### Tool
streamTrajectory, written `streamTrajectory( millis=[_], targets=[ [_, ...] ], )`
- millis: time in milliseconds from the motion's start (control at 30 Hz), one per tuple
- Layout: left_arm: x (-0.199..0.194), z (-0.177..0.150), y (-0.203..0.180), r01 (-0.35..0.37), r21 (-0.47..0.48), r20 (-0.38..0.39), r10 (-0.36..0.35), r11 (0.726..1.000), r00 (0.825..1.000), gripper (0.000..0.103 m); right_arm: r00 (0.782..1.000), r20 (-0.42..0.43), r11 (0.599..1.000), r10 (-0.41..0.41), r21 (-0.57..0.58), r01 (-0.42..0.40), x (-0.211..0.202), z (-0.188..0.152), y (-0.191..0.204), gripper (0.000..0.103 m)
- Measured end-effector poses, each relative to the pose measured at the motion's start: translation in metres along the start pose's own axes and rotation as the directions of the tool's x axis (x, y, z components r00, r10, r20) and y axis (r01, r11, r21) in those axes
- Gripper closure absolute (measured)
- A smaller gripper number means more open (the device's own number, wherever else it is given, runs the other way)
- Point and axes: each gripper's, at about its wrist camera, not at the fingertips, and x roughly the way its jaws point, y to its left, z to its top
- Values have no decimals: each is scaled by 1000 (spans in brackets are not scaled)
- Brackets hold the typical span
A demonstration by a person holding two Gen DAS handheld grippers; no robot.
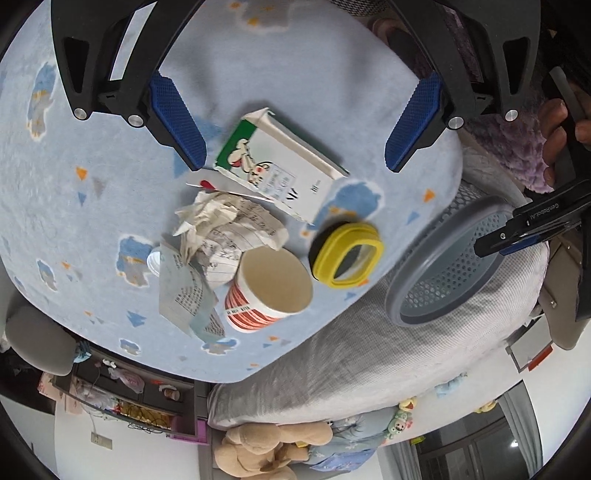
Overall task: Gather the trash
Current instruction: 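Move both open grippers back over the table, then lower the right gripper onto the white milk carton and close it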
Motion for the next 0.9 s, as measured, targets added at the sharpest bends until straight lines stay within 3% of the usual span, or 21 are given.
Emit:
streamTrajectory(
  millis=[800,833,900],
  targets=[
    [17,-2,-33,-3,44,-40,4,999,999,33,996,-56,959,-66,-279,48,40,4,18,8],
    [17,-2,-33,-3,44,-41,4,999,999,33,996,-57,959,-65,-281,46,40,3,19,10],
    [17,-2,-33,-3,45,-41,4,999,999,33,996,-66,958,-60,-284,39,42,1,20,24]
  ],
)
